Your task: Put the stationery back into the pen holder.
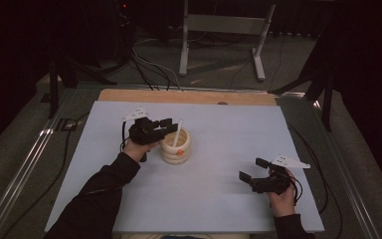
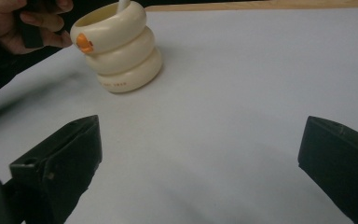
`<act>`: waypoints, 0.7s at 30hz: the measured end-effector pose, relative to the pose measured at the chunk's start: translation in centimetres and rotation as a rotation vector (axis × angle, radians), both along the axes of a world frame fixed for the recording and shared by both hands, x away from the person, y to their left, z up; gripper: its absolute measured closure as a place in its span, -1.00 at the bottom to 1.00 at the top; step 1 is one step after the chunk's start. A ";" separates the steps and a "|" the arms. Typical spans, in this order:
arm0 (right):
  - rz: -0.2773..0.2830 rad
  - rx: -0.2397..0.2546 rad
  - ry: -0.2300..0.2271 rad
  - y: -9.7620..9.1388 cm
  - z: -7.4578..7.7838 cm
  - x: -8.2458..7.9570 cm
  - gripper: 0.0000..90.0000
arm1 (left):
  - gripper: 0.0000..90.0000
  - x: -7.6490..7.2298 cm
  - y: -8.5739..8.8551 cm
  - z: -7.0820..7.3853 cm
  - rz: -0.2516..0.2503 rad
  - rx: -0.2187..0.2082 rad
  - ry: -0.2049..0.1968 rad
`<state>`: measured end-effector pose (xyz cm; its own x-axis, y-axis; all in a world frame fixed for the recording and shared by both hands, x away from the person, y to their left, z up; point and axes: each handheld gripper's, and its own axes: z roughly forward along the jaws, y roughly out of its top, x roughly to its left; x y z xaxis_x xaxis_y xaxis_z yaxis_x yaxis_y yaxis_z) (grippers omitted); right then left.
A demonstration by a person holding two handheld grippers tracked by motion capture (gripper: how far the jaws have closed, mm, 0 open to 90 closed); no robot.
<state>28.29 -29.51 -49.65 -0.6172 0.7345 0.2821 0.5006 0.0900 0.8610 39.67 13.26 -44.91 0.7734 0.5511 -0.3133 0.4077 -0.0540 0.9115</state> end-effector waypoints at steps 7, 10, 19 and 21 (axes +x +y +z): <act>0.005 0.001 0.001 0.1 0.0 0.0 -1.00 | -0.66 -0.6 -0.4 1.3 0.022 0.063 -0.003; 0.003 0.003 0.001 0.1 0.0 -0.1 -1.00 | -0.82 -0.8 -0.2 1.8 0.021 0.079 -0.013; 0.003 0.003 -0.001 0.1 0.1 -0.1 -1.00 | -0.99 -1.7 1.4 3.2 0.038 0.119 -0.033; 0.004 0.007 -0.001 0.1 0.1 -0.1 -1.00 | -0.99 -2.1 1.9 3.4 0.047 0.127 -0.043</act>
<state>28.19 -29.39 -49.55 -0.6200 0.7303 0.2867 0.4997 0.0858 0.8619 37.61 15.14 -41.52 0.7569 0.6202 -0.2062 0.3736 -0.1516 0.9151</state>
